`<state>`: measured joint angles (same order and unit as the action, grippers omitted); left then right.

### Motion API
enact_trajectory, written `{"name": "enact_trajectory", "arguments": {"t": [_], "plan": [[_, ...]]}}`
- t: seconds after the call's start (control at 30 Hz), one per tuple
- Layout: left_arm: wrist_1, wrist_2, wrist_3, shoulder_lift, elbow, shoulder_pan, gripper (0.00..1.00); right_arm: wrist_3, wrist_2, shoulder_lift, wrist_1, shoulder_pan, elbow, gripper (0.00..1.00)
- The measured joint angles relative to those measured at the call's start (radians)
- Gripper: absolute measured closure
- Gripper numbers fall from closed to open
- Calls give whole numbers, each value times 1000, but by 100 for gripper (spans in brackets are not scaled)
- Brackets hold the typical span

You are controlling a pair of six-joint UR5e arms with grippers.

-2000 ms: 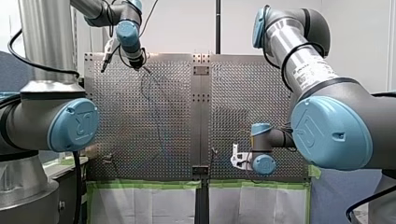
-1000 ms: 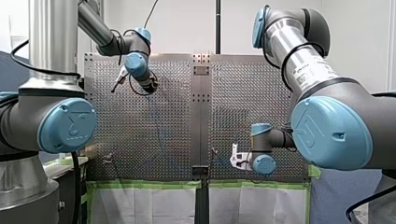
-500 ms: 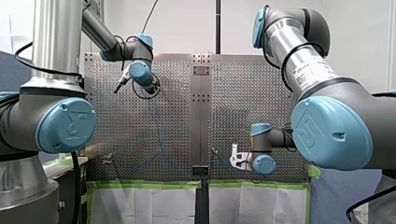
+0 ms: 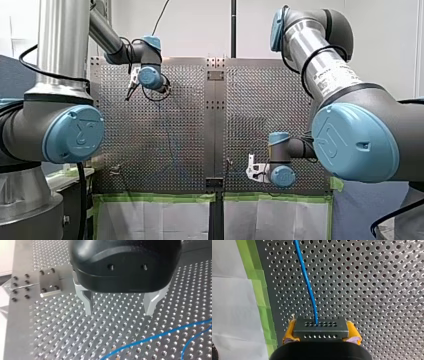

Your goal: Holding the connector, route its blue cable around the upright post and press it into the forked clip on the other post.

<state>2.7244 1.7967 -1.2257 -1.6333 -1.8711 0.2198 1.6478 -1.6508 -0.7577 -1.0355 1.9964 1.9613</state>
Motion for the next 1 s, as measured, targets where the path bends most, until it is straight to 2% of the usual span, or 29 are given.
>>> {"name": "enact_trajectory", "arguments": {"t": [0.2,0.43,0.63,0.83,1.0], "plan": [[-51,5,-32,-22,0,-3,1,0,0,0,1,0,0,100],[-99,40,1,-71,0,1,1,-1,0,0,4,0,0,100],[-103,85,36,-73,0,10,1,-1,0,0,5,-1,0,100],[-86,82,45,-72,0,19,1,-2,0,0,6,-2,0,100],[-54,106,49,-61,0,28,1,-3,0,0,6,-3,0,100]]}}
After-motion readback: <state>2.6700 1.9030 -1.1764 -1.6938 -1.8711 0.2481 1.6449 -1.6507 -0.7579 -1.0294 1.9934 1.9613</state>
